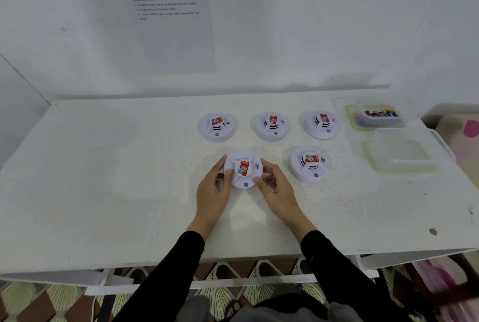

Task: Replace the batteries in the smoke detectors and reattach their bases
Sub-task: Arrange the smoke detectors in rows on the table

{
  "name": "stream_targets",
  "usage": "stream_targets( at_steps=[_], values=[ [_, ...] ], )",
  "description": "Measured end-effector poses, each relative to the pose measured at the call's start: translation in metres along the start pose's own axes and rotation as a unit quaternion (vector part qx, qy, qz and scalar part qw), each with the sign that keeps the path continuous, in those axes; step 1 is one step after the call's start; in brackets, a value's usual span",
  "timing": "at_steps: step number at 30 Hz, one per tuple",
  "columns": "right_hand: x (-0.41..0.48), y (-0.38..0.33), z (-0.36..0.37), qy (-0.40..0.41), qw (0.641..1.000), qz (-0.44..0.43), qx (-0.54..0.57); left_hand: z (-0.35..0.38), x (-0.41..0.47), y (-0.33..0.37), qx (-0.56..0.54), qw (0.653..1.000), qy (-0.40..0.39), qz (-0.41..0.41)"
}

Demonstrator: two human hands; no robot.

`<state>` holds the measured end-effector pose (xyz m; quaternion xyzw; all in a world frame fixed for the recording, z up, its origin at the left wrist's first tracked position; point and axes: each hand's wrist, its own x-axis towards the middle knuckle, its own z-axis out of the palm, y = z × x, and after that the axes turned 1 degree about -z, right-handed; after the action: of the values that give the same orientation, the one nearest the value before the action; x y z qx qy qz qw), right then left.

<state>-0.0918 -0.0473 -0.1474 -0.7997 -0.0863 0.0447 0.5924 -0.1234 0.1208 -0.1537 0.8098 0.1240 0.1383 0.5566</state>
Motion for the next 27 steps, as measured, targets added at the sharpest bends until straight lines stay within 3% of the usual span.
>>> stream_targets(
  at_steps=[14, 21, 27],
  values=[
    [0.001, 0.003, 0.000, -0.001, 1.000, -0.003, -0.005, 0.000, 0.001, -0.002, 0.011, 1.000, -0.002, 0.005],
    [0.014, 0.009, 0.009, 0.014, 0.999, 0.017, -0.039, 0.010, 0.014, -0.012, 0.139, 0.990, 0.014, 0.003],
    [0.023, 0.009, 0.011, 0.011, 0.998, 0.037, -0.053, 0.014, 0.017, -0.011, 0.168, 0.985, 0.018, -0.014]
  ],
)
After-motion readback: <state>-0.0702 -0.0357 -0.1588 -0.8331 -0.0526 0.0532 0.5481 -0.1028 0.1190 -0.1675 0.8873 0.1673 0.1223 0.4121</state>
